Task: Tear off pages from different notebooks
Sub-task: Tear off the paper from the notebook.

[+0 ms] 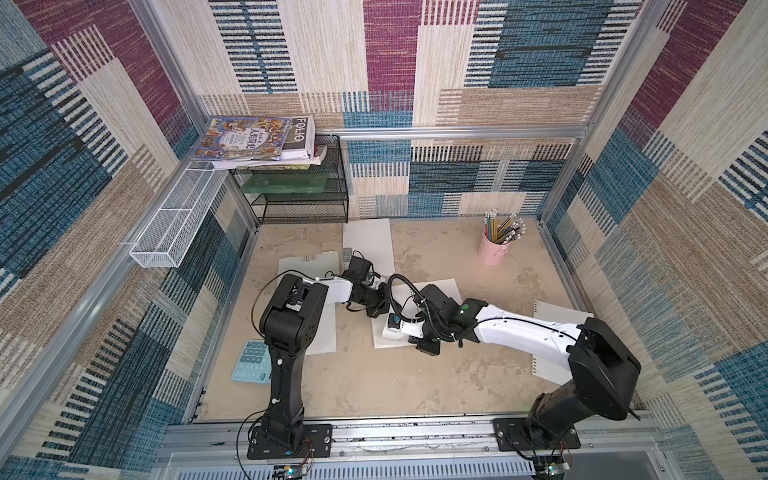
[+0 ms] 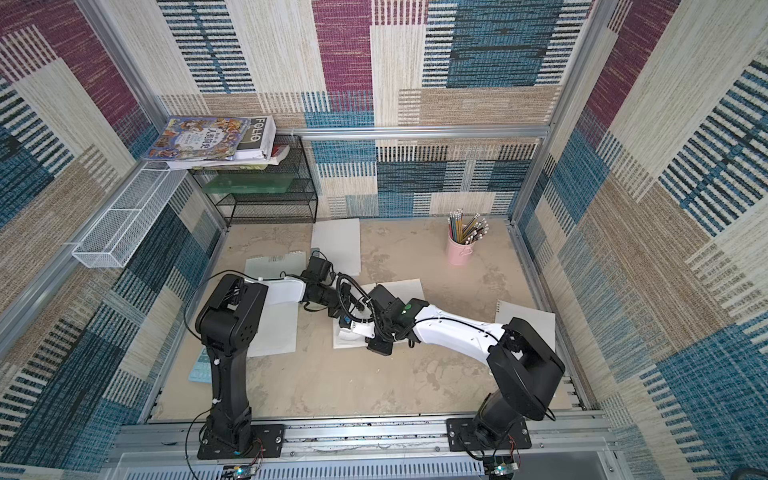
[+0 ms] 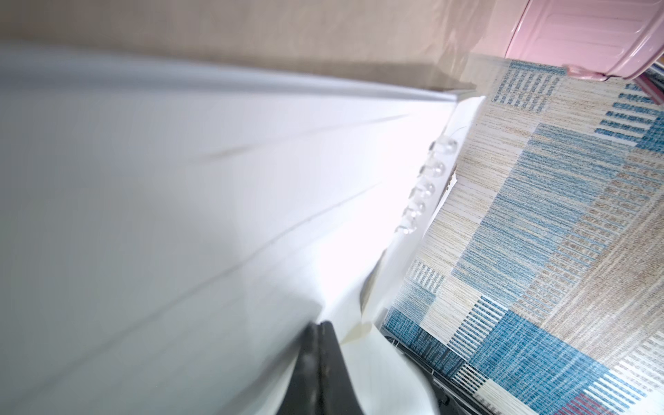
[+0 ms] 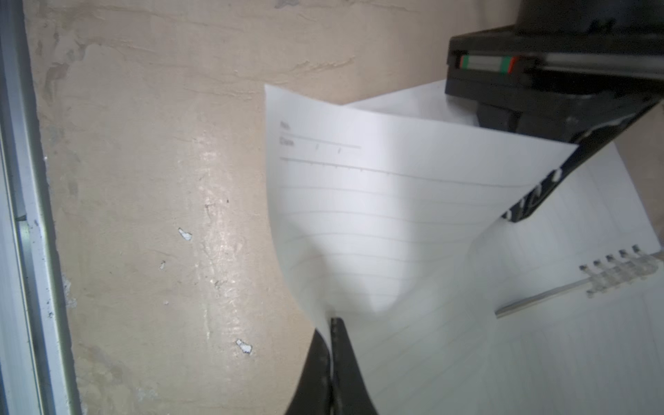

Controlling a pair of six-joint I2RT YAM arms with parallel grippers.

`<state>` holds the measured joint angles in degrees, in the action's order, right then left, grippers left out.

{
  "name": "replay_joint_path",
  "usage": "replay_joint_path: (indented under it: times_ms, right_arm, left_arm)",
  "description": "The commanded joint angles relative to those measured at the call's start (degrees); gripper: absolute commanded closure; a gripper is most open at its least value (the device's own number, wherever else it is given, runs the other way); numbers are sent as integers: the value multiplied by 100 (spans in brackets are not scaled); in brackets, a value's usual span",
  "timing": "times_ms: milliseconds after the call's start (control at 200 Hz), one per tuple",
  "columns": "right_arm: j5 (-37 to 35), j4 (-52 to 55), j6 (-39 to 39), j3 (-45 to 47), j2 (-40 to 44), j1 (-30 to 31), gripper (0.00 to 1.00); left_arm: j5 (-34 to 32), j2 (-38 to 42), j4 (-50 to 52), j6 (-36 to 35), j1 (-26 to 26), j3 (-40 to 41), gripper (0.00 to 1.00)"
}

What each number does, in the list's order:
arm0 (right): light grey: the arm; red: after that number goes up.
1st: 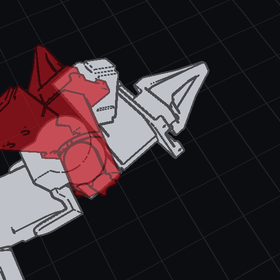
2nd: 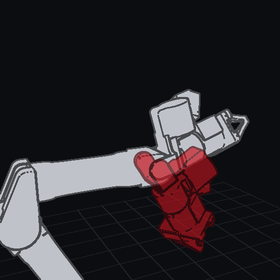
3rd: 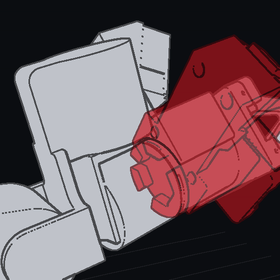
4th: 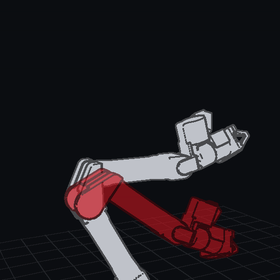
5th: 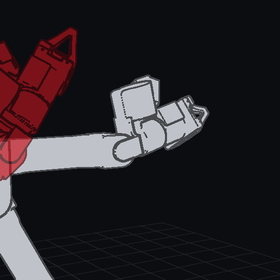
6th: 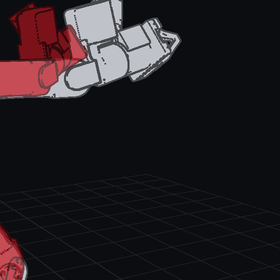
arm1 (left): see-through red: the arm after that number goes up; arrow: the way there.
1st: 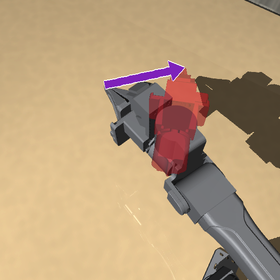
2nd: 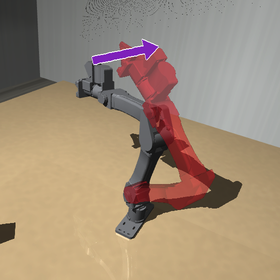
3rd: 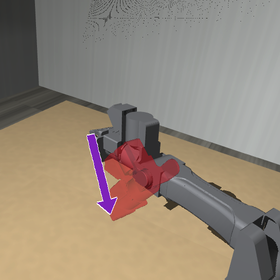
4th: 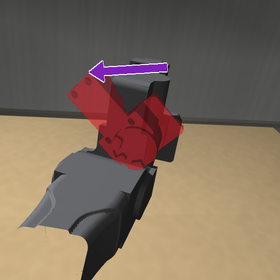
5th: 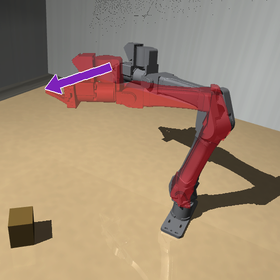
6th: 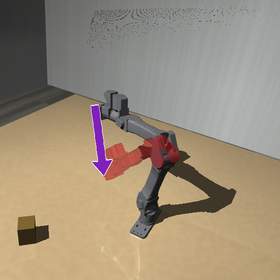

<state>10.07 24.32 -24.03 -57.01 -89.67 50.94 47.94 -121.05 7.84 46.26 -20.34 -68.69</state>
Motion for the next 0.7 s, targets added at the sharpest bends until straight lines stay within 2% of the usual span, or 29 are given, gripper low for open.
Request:
replay_joint_path:
  times_ms: [0,145,361,501,576,696]
  right_arm:
    - [169,339,-226,45,20,195,100]
    - [758,443,-237,-11,169,214,100]
    - [2760,925,-288,-107,645,182,100]
    - [3417,1075,-202,-91,885,132,100]
    - [3728,969,-46,-65,1120,-147,100]
    - [4579,405,596,118,1777,-1128,100]
  left_arm:
    - [-1834,-156,959,22,76,118,95]
    - [-1859,-139,992,20,113,110,95]
    - [-1894,-138,1058,11,154,99,95]
    - [-1905,-157,1047,35,179,93,95]
    - [-1905,-172,1048,37,187,85,95]
    - [-1937,-148,1062,32,203,107,95]
